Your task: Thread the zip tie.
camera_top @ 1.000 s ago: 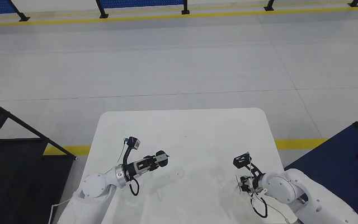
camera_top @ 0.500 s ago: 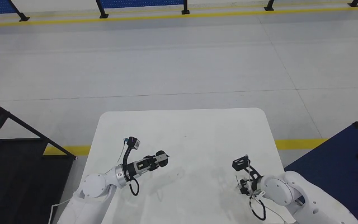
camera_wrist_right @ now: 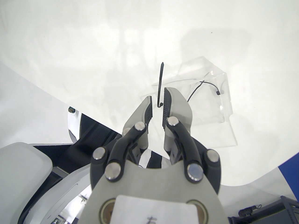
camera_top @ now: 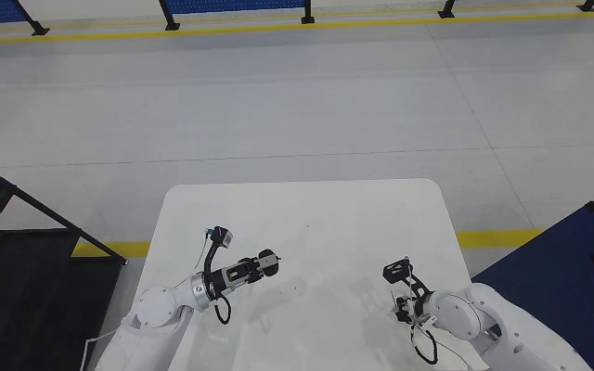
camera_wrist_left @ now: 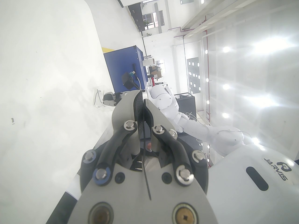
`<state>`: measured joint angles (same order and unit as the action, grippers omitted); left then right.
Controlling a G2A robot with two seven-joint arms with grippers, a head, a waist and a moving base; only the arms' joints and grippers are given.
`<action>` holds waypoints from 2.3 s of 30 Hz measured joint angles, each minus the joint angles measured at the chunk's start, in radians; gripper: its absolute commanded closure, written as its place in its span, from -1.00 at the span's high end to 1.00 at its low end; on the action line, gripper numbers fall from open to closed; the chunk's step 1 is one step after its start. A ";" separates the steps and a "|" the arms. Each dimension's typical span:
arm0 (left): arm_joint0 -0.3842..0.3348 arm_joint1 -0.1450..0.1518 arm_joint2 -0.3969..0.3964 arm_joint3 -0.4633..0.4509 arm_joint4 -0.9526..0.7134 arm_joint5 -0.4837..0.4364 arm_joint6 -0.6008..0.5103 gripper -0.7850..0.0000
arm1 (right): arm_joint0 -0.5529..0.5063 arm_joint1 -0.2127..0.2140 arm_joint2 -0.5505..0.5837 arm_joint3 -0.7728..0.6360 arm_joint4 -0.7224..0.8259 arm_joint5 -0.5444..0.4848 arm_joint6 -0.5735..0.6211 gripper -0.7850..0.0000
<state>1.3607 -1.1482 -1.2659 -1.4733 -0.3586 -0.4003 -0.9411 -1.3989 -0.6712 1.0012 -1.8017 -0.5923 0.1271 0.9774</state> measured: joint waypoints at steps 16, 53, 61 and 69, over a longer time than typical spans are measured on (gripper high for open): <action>0.000 0.000 0.000 0.000 0.000 0.000 0.000 -1.00 | -0.003 -0.016 0.004 0.007 -0.033 0.011 0.014 -0.84; 0.000 0.000 0.000 0.000 0.000 0.000 0.000 -1.00 | -0.015 -0.051 0.024 0.019 -0.043 -0.006 0.026 -0.75; 0.000 0.000 0.000 0.000 0.000 0.000 0.000 -1.00 | -0.016 -0.057 0.031 0.022 -0.065 0.006 0.035 -0.76; 0.000 0.000 0.000 0.000 0.000 0.000 0.000 -1.00 | -0.023 -0.062 0.041 0.026 -0.057 -0.004 0.038 -0.76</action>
<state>1.3607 -1.1482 -1.2659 -1.4733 -0.3586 -0.4003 -0.9411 -1.4223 -0.7335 1.0418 -1.7759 -0.6494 0.1232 1.0157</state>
